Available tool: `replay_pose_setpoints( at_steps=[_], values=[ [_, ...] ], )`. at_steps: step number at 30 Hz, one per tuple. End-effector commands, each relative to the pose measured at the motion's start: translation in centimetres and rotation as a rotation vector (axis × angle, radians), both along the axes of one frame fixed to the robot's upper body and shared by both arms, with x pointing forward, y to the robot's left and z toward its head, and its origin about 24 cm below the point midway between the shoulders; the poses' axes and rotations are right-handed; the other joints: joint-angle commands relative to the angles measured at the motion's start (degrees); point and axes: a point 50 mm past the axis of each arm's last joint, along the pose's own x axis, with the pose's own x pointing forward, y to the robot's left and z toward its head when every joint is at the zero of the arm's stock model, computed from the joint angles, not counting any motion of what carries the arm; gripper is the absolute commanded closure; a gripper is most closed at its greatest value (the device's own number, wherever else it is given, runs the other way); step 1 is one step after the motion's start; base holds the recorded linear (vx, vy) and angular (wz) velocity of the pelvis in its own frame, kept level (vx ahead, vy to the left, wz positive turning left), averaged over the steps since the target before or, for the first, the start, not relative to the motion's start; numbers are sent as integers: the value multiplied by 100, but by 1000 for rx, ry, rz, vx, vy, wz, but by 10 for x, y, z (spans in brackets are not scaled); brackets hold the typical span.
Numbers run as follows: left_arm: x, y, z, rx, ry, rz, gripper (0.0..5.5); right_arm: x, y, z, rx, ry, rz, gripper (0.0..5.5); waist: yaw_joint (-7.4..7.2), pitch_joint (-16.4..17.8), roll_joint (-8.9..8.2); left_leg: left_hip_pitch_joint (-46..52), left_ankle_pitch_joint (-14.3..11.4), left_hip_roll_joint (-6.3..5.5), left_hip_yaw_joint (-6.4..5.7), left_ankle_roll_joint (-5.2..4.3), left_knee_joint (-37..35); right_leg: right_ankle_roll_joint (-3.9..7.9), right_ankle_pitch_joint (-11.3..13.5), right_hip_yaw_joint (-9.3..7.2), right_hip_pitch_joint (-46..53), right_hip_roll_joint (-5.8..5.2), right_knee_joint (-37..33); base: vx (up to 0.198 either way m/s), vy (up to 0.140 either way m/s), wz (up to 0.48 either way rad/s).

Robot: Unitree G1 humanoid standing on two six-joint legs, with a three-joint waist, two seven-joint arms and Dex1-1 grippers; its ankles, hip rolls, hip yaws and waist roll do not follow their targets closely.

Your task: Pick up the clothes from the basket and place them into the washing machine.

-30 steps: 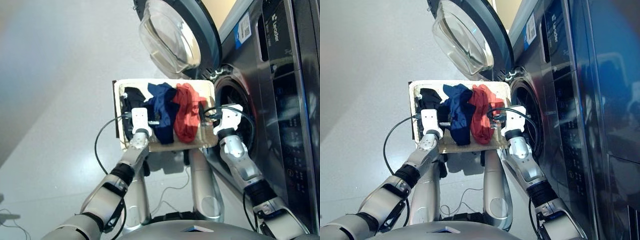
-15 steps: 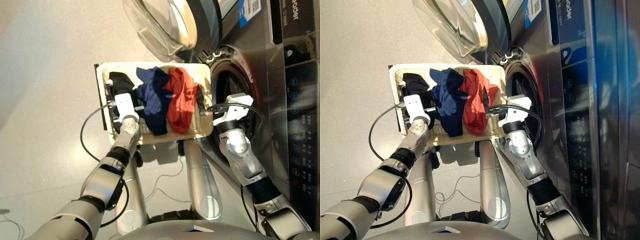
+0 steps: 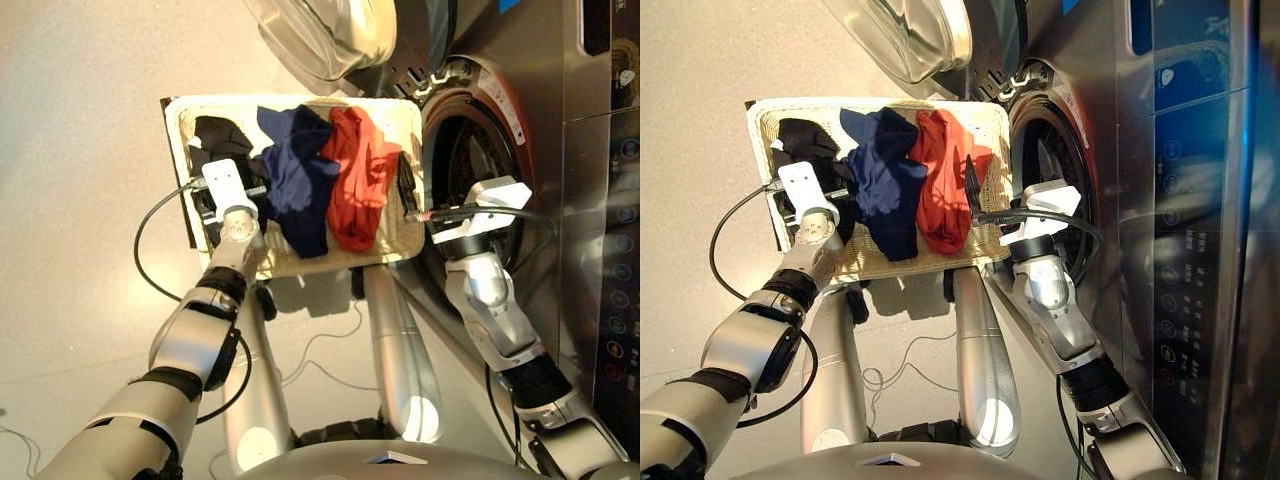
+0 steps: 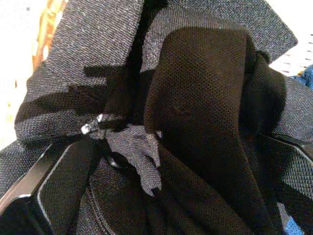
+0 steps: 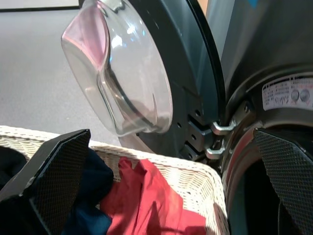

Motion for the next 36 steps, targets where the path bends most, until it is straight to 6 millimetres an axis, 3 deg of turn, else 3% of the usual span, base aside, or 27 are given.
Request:
replay_pose_setpoints(
  at_steps=[1, 11, 12, 13, 23, 25, 32, 36],
  values=[
    [-5, 32, -4, 47, 34, 94, 0, -21, -2, 38, 87, -209, 76, 0, -137, -301, -33, -290, -556, 56, -329, 15, 814, 498, 423, 80, -82, 35, -159, 0, 0, 0],
    [-2, 41, 6, 52, 8, 112, 0, -28, -7, 49, 75, -269, 84, 0, -187, -338, -63, -701, -551, 79, -356, 27, 989, 513, 436, 72, -454, 15, -29, 0, 0, 0],
    [-2, 41, 6, 54, 9, 109, 179, -28, -7, 49, 74, -268, 87, 0, -190, -352, -59, -720, -545, 73, -366, 26, 986, 514, 445, 77, -482, 12, -22, 0, 0, 0],
    [-2, 40, 6, 57, 11, 106, 550, -28, -7, 49, 72, -267, 86, 0, -195, -365, -60, -745, -539, 60, -371, 29, 1000, 508, 451, 75, -492, 14, -22, 0, 0, 0],
    [-5, 25, -4, 59, 15, 62, 550, -24, -8, 39, 46, -221, 82, 0, -175, -512, 6, -491, -389, -15, -364, 20, 549, 495, 589, 75, -281, -28, -383, 0, 0, 0],
    [-8, 12, -7, 106, -17, 7, 550, -18, -9, 30, 29, -177, 58, 0, -122, -522, 33, -164, -287, -97, -288, 9, 196, 505, 692, 94, -22, -27, -662, 28, 15, 5],
    [-32, -15, -17, 35, -158, -84, 550, 2, -2, 8, -26, -68, 6, 0, 146, -431, 145, 979, 23, -383, -145, -39, -837, 576, 955, 128, 1070, -87, -1598, 73, 17, 33],
    [-52, -20, -9, 21, -278, -134, 550, 9, 3, 1, -57, -21, 17, 0, 312, -370, 210, 1734, 164, -611, -85, 26, -1436, 646, 1113, 201, 1746, -172, -2105, 96, 44, -51]
  ],
)
